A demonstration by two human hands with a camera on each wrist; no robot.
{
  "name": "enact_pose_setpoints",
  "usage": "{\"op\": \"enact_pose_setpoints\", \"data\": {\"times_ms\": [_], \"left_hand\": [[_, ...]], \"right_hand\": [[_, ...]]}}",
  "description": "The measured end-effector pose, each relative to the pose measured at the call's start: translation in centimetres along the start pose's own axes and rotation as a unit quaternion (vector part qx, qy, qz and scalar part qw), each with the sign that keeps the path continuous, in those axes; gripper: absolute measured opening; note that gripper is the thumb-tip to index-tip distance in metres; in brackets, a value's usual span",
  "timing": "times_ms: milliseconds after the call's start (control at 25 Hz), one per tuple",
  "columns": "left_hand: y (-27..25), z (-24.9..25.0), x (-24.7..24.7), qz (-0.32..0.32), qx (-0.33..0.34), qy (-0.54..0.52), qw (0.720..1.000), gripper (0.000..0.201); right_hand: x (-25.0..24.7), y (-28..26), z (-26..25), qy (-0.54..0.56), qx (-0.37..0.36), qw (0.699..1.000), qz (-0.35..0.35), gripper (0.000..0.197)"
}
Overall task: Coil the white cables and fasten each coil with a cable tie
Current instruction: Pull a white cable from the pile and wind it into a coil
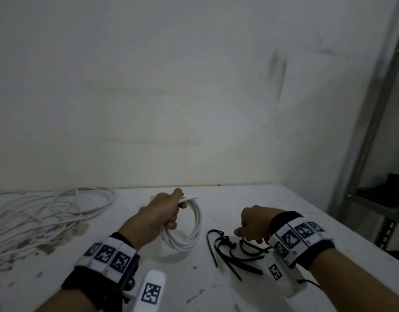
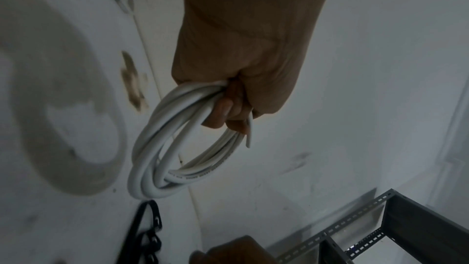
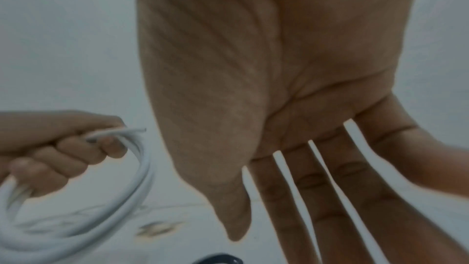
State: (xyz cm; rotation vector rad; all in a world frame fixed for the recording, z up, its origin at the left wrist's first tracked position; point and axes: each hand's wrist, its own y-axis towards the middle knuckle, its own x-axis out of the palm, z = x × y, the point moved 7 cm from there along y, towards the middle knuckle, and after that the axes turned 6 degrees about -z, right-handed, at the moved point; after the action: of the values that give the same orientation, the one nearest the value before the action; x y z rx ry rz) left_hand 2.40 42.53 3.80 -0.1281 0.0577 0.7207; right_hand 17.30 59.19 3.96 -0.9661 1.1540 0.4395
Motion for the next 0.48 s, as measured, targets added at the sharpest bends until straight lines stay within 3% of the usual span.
{"op": "enact_pose_setpoints", "data": {"times_ms": [160, 280, 400, 480], "left_hand": [[0.9, 0.6, 3.9, -0.043, -0.006, -0.027, 0.999, 0.038], [1.2, 0.8, 5.4, -0.060, -0.010, -0.033, 0.998, 0.037], [1.3, 1.1, 5.7, -0.064, -0.007, -0.033, 0.997, 0.035], [1.5, 1.2, 5.4, -0.065, -0.003, -0.032, 0.997, 0.035]], "right_hand": [[2.0, 2.1, 1.8, 0.003, 0.035, 0.999, 0.004, 0.038], [2.9, 3.1, 2.2, 0.026, 0.034, 0.999, 0.014, 0.020], [3.0, 3.0, 3.3, 0.067, 0.048, 0.996, 0.037, 0.029], [1.9, 2.4, 4.0, 0.110, 0.052, 0.989, 0.089, 0.024]]}}
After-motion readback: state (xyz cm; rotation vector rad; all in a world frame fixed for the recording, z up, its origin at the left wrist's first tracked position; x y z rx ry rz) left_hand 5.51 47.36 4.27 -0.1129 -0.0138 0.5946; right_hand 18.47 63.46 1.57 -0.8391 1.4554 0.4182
